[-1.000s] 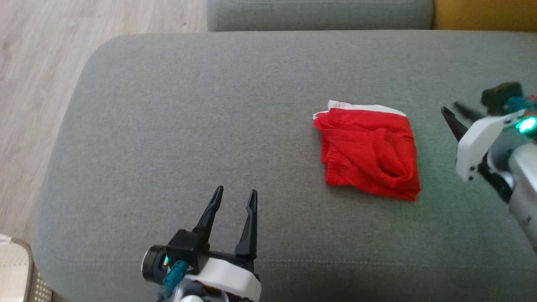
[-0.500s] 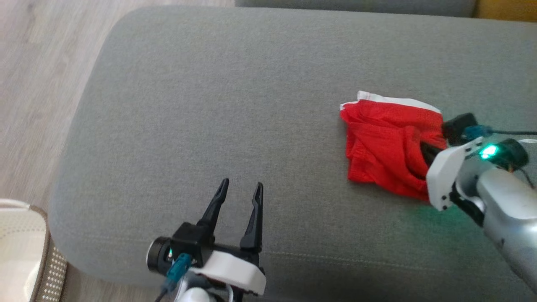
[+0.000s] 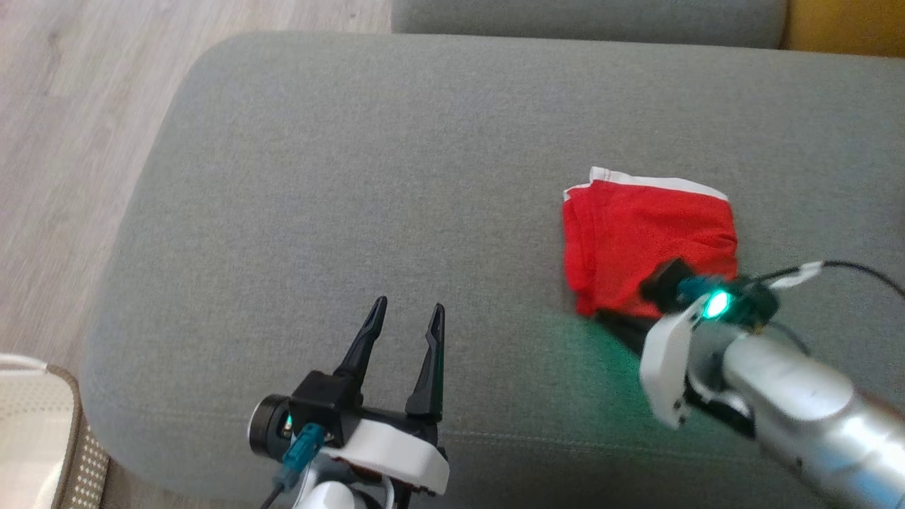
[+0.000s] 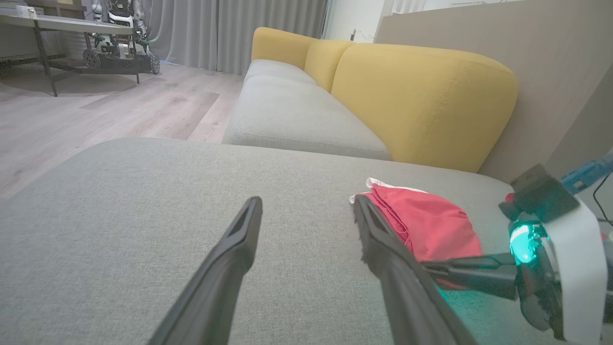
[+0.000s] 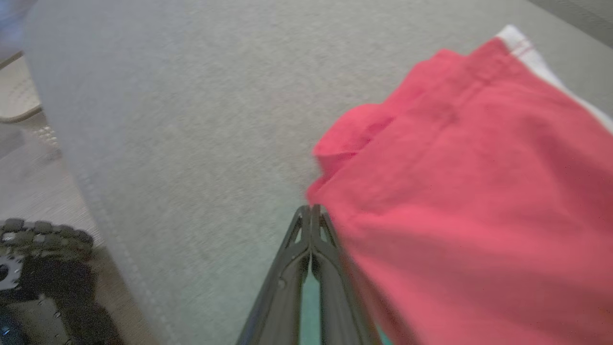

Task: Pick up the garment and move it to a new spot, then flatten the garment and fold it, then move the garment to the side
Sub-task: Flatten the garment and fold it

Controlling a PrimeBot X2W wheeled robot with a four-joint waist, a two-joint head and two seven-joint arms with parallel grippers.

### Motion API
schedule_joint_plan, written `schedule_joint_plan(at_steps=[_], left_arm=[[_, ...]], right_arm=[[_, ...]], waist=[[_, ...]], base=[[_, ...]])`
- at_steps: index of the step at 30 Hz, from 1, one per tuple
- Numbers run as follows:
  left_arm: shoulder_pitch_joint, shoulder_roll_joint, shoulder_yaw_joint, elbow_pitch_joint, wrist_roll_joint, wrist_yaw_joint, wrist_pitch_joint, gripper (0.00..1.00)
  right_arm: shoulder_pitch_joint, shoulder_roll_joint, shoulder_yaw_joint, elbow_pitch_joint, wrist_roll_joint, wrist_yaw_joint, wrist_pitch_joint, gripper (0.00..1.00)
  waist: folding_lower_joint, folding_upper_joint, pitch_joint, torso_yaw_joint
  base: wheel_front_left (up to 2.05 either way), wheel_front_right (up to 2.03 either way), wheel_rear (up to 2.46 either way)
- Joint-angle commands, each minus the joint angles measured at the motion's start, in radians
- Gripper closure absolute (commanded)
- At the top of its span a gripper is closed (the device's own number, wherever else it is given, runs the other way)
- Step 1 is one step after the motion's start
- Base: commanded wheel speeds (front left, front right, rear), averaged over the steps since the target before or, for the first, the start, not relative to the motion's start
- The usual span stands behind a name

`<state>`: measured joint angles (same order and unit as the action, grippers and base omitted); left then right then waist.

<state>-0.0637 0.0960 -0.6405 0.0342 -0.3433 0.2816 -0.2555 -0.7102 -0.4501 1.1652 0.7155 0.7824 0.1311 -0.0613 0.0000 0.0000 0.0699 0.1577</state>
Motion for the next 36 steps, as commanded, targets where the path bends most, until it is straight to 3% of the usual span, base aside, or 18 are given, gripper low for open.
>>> schedule_joint_plan(at_steps=[1,7,8,10,12,15,18,23,27,31,36], left_arm=[[-0.018,0.001,0.022,-0.034,0.004,0.004,-0.004,0.0],[0.004,0.008,0.025,-0.036,-0.006,0.012,-0.003,0.0],[0.009,0.01,0.028,-0.037,-0.008,0.015,-0.003,0.0],[0.022,0.017,0.035,-0.039,-0.013,0.022,-0.003,0.0],[0.029,0.02,0.039,-0.041,-0.015,0.025,-0.003,0.0],[0.046,0.03,0.054,-0.052,-0.018,0.033,-0.004,0.0],[0.066,0.048,0.076,-0.051,-0.001,0.05,-0.005,0.0],[0.112,0.05,0.136,-0.077,0.047,0.07,-0.006,0.0],[0.171,0.043,0.198,-0.108,0.107,0.067,-0.006,0.0],[0.218,0.02,0.257,-0.167,0.177,0.045,-0.006,0.0],[0.304,-0.012,0.333,-0.17,0.201,0.021,-0.006,0.0]], right_arm=[[0.011,-0.023,0.018,-0.038,0.018,0.0,-0.002,1.0],[0.025,-0.049,0.002,-0.111,0.079,0.0,-0.106,1.0],[0.032,-0.047,-0.023,-0.11,0.083,0.0,-0.131,0.89],[0.052,-0.038,-0.091,-0.099,0.082,0.0,-0.169,0.0],[0.064,-0.031,-0.132,-0.091,0.072,0.0,-0.183,0.0],[0.113,-0.003,-0.315,-0.102,0.005,0.0,-0.199,0.0],[0.238,0.048,-0.58,-0.213,-0.114,0.0,-0.2,0.0],[0.514,0.169,-0.893,-0.44,-0.351,0.0,-0.2,0.0],[0.668,0.229,-0.937,-0.61,-0.504,0.0,-0.2,0.0],[0.766,0.288,-0.992,-0.665,-0.602,0.0,-0.2,0.0],[0.825,0.348,-1.063,-0.69,-0.64,0.0,-0.2,0.0]], waist=[[0.0,0.0,-0.011,-0.008],[0.0,0.0,-0.056,-0.03],[0.0,0.0,-0.065,-0.036],[0.0,0.0,-0.084,-0.048],[0.0,0.0,-0.093,-0.056],[0.0,0.0,-0.109,-0.08],[0.0,0.0,-0.118,-0.108],[0.0,0.0,-0.134,-0.136],[0.0,0.0,-0.14,-0.157],[0.0,0.0,-0.146,-0.17],[0.0,0.0,-0.161,-0.182]], base=[[0.0,0.0,0.0],[0.0,0.0,0.0],[0.0,0.0,0.0],[0.0,0.0,0.0],[0.0,0.0,0.0],[0.0,0.0,0.0],[0.0,0.0,0.0],[0.0,0.0,0.0],[0.0,0.0,0.0],[0.0,0.0,0.0],[0.0,0.0,0.0]])
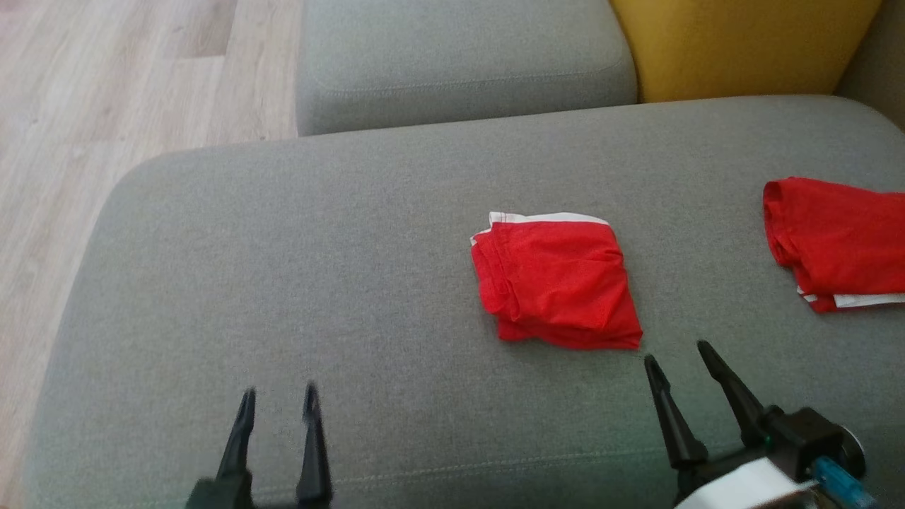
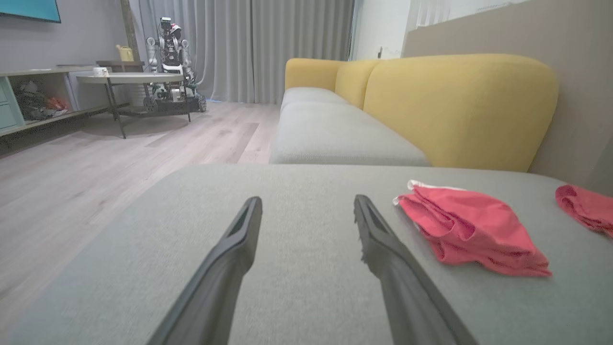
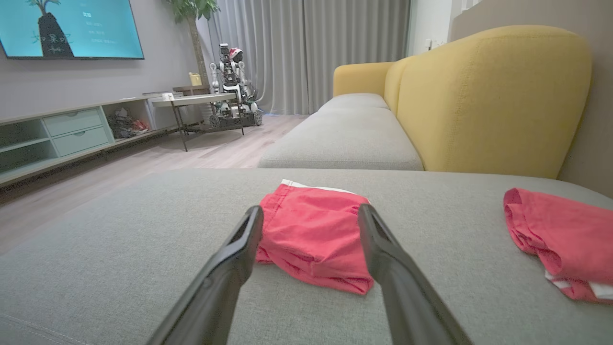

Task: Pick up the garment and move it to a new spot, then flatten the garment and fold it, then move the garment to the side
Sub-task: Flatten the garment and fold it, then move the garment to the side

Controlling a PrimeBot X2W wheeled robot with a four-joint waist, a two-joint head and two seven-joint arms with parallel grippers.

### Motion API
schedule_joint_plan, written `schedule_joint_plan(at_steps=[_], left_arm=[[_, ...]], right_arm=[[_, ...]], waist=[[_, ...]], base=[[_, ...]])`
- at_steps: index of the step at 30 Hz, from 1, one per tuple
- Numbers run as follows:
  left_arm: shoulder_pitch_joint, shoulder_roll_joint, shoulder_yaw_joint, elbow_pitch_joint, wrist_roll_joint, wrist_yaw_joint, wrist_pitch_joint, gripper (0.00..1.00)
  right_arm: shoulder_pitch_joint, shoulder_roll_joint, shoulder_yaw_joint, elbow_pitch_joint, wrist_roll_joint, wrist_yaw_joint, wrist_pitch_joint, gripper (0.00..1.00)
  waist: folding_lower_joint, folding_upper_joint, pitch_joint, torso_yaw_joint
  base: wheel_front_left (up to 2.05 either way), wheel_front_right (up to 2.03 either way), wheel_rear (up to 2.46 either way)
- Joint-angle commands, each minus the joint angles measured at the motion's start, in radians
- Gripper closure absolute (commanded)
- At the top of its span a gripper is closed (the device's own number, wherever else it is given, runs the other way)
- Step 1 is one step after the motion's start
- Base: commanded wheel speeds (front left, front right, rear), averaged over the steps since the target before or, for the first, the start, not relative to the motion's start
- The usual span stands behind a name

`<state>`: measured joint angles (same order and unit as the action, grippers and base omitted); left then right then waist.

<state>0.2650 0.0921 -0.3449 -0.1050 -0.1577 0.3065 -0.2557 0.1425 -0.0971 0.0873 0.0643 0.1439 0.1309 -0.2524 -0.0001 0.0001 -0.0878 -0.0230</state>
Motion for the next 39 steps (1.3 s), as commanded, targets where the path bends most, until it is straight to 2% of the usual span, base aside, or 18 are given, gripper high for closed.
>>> schedule_joint_plan(at_steps=[1,8,16,29,35,39], left_arm=[[-0.011,-0.013,0.05,-0.028,0.018,-0.012,-0.006,0.0],[0.049,-0.034,0.092,-0.007,0.033,-0.07,-0.006,0.0],[0.054,-0.041,0.109,-0.004,0.05,-0.092,-0.006,0.0],[0.054,-0.042,0.106,-0.011,0.061,-0.091,-0.006,0.0],[0.042,-0.042,0.101,-0.035,0.066,-0.076,-0.006,0.0],[0.026,-0.042,0.089,-0.035,0.089,-0.066,-0.006,0.0]], right_arm=[[-0.021,0.0,0.008,-0.038,0.002,0.0,-0.009,0.0],[-0.01,0.011,-0.011,-0.022,0.025,0.0,-0.009,0.0],[-0.006,0.016,-0.013,-0.002,0.038,0.0,-0.009,0.0],[-0.007,0.022,-0.011,0.015,0.061,0.0,-0.009,0.0],[-0.053,0.035,-0.039,0.064,0.186,0.0,-0.009,0.0],[-0.133,0.031,-0.05,0.18,0.251,0.0,-0.009,0.0]], waist=[[0.0001,-0.0001,-0.006,-0.002],[0.0001,-0.0001,-0.024,0.001],[0.0001,-0.0001,-0.024,0.013],[0.0001,-0.0001,-0.023,0.03],[0.0001,-0.0001,0.001,0.05],[0.0001,-0.0001,0.024,0.071]], base=[[0.0,0.0,0.0],[0.0,0.0,0.0],[0.0,0.0,0.0],[0.0,0.0,0.0],[0.0,0.0,0.0],[0.0,0.0,0.0]])
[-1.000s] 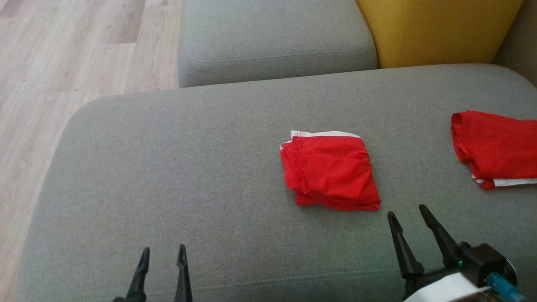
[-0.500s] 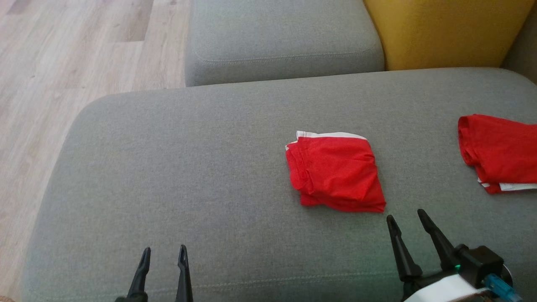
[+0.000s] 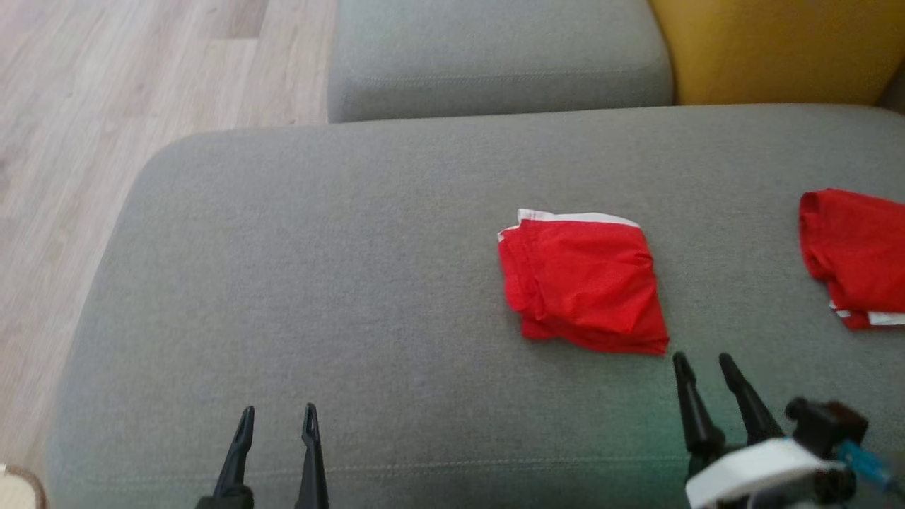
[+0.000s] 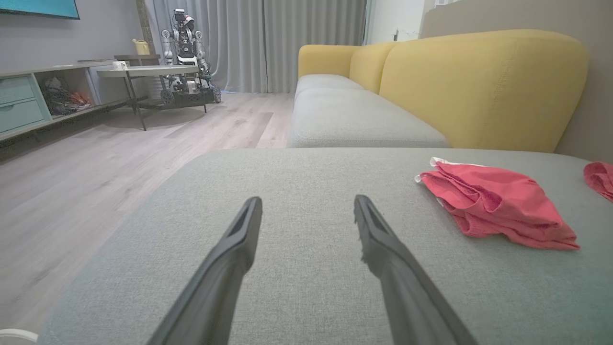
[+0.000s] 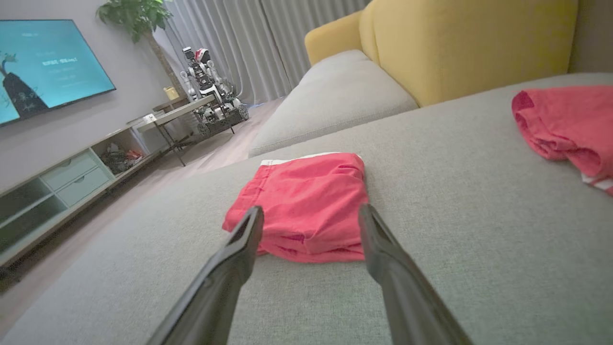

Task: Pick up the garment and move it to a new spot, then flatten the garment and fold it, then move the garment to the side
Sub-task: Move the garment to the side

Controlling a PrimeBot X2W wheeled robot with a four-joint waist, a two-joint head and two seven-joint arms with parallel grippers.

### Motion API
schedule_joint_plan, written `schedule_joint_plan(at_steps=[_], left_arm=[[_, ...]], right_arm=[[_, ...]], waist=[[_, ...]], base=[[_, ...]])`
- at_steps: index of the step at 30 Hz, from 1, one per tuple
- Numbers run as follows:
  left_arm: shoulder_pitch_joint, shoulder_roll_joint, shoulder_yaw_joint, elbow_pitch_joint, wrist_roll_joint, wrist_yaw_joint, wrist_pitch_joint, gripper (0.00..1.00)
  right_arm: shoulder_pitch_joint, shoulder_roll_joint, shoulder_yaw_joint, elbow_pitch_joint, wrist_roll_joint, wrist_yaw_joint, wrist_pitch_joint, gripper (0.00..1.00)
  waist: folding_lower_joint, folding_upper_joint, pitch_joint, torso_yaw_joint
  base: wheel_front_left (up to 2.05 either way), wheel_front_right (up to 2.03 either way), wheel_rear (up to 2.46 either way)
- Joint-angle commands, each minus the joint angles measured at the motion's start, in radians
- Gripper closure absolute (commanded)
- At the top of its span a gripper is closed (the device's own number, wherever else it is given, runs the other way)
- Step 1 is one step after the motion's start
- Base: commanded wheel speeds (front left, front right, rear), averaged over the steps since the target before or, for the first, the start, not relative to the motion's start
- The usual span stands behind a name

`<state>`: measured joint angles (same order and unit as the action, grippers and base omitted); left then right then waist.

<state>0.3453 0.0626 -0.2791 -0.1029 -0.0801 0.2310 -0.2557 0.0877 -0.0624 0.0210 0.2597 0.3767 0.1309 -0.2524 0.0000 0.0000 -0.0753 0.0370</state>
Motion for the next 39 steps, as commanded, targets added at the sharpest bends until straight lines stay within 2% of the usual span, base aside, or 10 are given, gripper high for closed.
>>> schedule_joint_plan(at_steps=[1,7,14,22,24,25,26,27,32,39], left_arm=[[-0.062,-0.012,0.019,-0.035,0.013,0.012,-0.006,0.0],[-0.118,-0.012,-0.017,-0.045,0.025,0.03,-0.006,0.0],[-0.204,-0.012,-0.073,-0.05,0.039,0.047,-0.006,0.0],[-0.273,-0.012,-0.106,-0.041,0.047,0.055,-0.006,0.0],[-0.284,-0.012,-0.112,-0.039,0.051,0.055,-0.006,0.0],[-0.289,-0.012,-0.114,-0.037,0.052,0.055,-0.006,0.0],[-0.289,-0.012,-0.114,-0.037,0.052,0.055,-0.006,0.0],[-0.293,-0.012,-0.116,-0.036,0.053,0.056,-0.006,0.0],[-0.303,-0.012,-0.116,-0.042,0.053,0.065,-0.006,0.0],[-0.31,-0.012,-0.119,-0.057,0.055,0.069,-0.006,0.0]], right_arm=[[-0.104,-0.012,0.013,0.028,0.037,0.0,-0.009,0.0],[-0.322,-0.092,0.027,0.251,0.109,0.0,0.037,0.0],[-0.559,-0.216,0.112,0.468,0.139,0.0,0.151,0.0],[-0.679,-0.287,0.292,0.572,0.224,0.0,0.238,0.02],[-0.694,-0.306,0.335,0.596,0.233,0.0,0.247,0.57],[-0.702,-0.316,0.356,0.609,0.23,0.0,0.245,0.8],[-0.702,-0.316,0.356,0.609,0.23,0.0,0.245,0.8],[-0.709,-0.322,0.372,0.625,0.233,0.0,0.244,1.0],[-0.746,-0.364,0.422,0.675,0.232,0.0,0.204,1.0],[-0.827,-0.48,0.486,0.689,0.176,0.0,0.14,1.0]], waist=[[0.0,0.0,0.018,0.017],[0.0,0.0,0.084,0.034],[0.0,0.0,0.212,0.057],[0.0,0.0,0.28,0.074],[0.0,0.0,0.285,0.076],[0.0,0.0,0.287,0.077],[0.0,0.0,0.287,0.077],[0.0,0.0,0.288,0.078],[0.0,0.0,0.29,0.062],[0.0,0.0,0.296,-0.01]], base=[[0.0,0.0,0.0],[0.0,0.0,0.0],[0.0,0.0,0.0],[0.0,0.0,0.0],[0.0,0.0,0.0],[0.0,0.0,0.0],[0.0,0.0,0.0],[0.0,0.0,0.0],[0.0,0.0,0.0],[0.0,0.0,0.0]])
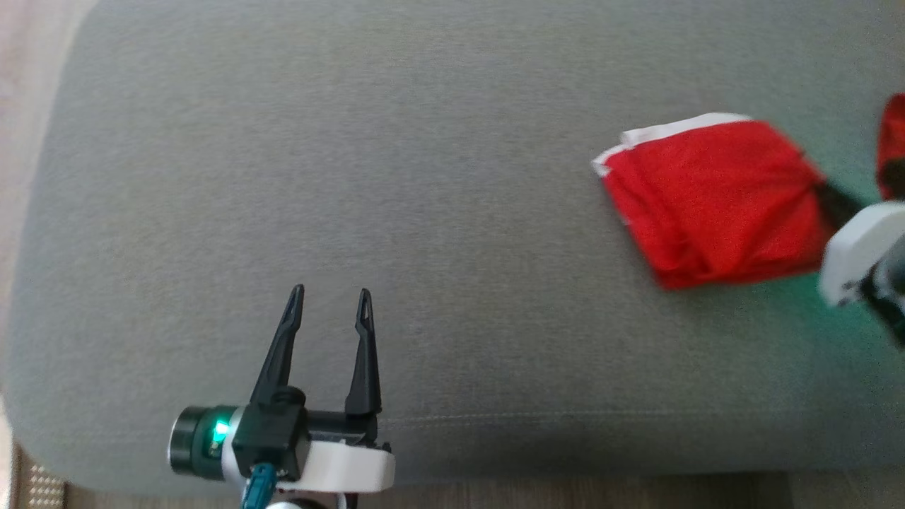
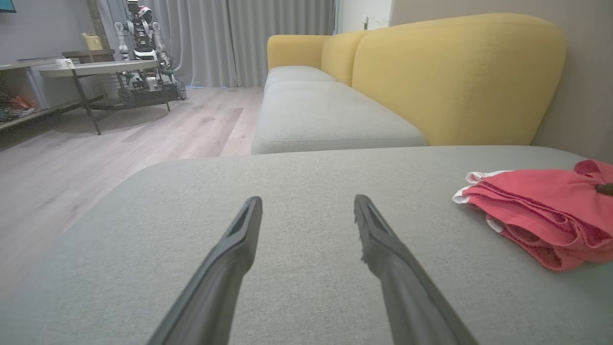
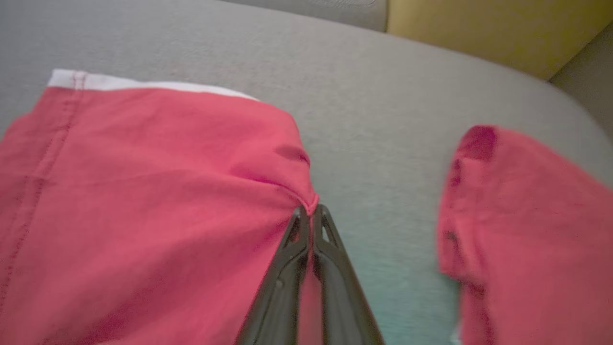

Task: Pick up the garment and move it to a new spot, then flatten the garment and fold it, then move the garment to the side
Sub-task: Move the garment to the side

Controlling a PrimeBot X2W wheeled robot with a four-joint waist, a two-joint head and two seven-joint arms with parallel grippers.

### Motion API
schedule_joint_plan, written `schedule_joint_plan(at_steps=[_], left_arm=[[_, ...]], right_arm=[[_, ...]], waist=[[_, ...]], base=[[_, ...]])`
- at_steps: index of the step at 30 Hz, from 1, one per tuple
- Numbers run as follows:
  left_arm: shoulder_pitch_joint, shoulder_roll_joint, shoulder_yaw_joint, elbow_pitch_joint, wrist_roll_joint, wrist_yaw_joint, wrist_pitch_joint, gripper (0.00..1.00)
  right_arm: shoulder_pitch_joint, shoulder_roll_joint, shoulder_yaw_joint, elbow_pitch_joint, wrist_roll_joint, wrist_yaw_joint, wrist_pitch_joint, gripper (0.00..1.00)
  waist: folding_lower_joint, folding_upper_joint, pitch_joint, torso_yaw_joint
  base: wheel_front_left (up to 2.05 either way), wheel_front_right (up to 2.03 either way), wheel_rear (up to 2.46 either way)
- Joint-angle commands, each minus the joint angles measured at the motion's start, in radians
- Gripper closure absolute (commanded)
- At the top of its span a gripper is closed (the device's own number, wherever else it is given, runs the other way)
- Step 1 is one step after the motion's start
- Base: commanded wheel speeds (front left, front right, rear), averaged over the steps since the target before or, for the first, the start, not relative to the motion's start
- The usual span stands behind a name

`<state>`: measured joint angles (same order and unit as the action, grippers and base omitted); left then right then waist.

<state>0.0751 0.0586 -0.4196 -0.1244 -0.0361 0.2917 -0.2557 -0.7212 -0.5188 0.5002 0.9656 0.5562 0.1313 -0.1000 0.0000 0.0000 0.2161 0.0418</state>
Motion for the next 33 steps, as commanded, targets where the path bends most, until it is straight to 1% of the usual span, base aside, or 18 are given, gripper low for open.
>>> schedule_joint_plan(at_steps=[1,5,10,13,18,27,31,32,33], left_arm=[[-0.045,-0.008,0.02,-0.037,0.012,0.007,-0.006,0.0],[-0.068,-0.008,0.013,-0.045,0.017,0.009,-0.006,0.0],[-0.091,-0.008,0.009,-0.05,0.022,0.012,-0.006,0.0],[-0.107,-0.008,0.007,-0.051,0.025,0.01,-0.006,0.0],[-0.142,-0.008,-0.005,-0.056,0.036,0.008,-0.006,0.0],[-0.189,-0.005,-0.019,-0.064,0.045,0.009,-0.006,0.0],[-0.194,-0.005,-0.024,-0.061,0.045,0.012,-0.006,0.0],[-0.195,-0.005,-0.027,-0.059,0.044,0.013,-0.006,0.0],[-0.197,-0.005,-0.029,-0.058,0.043,0.014,-0.006,0.0]], right_arm=[[-0.033,-0.044,0.015,-0.016,-0.017,-0.001,-0.02,1.0],[-0.084,-0.109,0.025,-0.008,-0.053,-0.001,-0.033,1.0],[-0.134,-0.167,-0.004,0.018,-0.081,-0.001,-0.048,1.0],[-0.166,-0.181,-0.051,0.048,-0.09,-0.001,-0.065,1.0],[-0.216,-0.202,-0.137,0.108,-0.103,-0.001,-0.094,1.0],[-0.305,-0.245,-0.258,0.235,-0.182,-0.001,-0.122,1.0],[-0.319,-0.238,-0.294,0.275,-0.212,-0.001,-0.128,1.0],[-0.323,-0.239,-0.308,0.286,-0.223,-0.001,-0.13,0.96],[-0.326,-0.242,-0.323,0.296,-0.236,-0.001,-0.132,0.38]], waist=[[0.0,0.0,0.009,-0.027],[0.0,0.0,0.032,-0.073],[0.0,0.0,0.062,-0.117],[0.0,0.0,0.082,-0.135],[0.0,0.0,0.122,-0.146],[0.0,0.0,0.171,-0.132],[0.0,0.0,0.169,-0.128],[0.0,0.0,0.168,-0.126],[0.0,0.0,0.167,-0.125]], base=[[0.0,0.0,0.0],[0.0,0.0,0.0],[0.0,0.0,0.0],[0.0,0.0,0.0],[0.0,0.0,0.0],[0.0,0.0,0.0],[0.0,0.0,0.0],[0.0,0.0,0.0],[0.0,0.0,0.0]])
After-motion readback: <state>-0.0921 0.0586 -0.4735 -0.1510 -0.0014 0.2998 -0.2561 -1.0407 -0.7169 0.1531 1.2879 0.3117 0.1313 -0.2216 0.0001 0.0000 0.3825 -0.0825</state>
